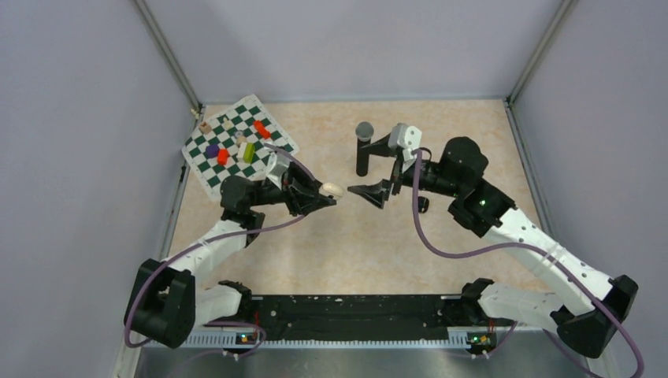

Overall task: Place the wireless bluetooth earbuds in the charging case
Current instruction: Place the charging case at the center of the board.

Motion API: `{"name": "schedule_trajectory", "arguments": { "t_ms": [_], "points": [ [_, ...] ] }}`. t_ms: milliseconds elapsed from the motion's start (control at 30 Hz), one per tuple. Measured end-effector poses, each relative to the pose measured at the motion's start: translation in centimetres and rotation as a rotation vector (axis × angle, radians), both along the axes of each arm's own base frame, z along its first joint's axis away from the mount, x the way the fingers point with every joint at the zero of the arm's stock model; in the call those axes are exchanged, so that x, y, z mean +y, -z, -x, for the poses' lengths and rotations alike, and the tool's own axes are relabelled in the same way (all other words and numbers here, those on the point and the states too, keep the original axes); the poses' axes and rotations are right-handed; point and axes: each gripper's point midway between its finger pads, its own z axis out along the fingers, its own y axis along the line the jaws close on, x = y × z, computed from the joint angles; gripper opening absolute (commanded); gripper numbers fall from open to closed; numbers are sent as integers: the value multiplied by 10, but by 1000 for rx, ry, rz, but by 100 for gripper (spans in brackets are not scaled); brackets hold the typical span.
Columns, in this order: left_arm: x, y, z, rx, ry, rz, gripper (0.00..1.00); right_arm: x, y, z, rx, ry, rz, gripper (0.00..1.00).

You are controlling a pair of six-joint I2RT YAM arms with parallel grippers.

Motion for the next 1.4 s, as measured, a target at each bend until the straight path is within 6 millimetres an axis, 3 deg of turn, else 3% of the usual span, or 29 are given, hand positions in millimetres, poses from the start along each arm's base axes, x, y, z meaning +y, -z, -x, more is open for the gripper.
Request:
{"name": "schedule_trajectory", "arguments": {
  "t_ms": [100,200,400,500,700,1033,1133,1267,1300,1400],
  "points": [
    [-3,16,-15,67,-54,-29,0,-21,-18,-33,-64,225,-4,99],
    [-10,47,-27,156,-92,-97,0,-57,-35,-62,-171,465,-1,99],
    [-37,124,-33,296,-103,-284,1,-147,-38,-71,-329,794,-25,99],
    [-47,166,-36,389,-117,-393,5,-173,-31,-73,-362,883,-35,99],
    [-58,214,-56,507,-192,-514,14,-183,-20,-78,-387,930,-19,99],
    [-78,254,-79,647,-258,-614,43,-187,-12,-79,-424,950,-19,99],
    [-82,258,-86,684,-265,-626,58,-187,-12,-80,-429,950,-22,99],
    [-89,250,-94,690,-268,-607,94,-187,-10,-80,-430,950,-22,99],
    [-91,246,-95,696,-261,-597,98,-187,-11,-80,-431,950,-22,99],
    [-94,241,-101,688,-273,-587,99,-187,-11,-80,-433,952,-24,99]
  ]
}}
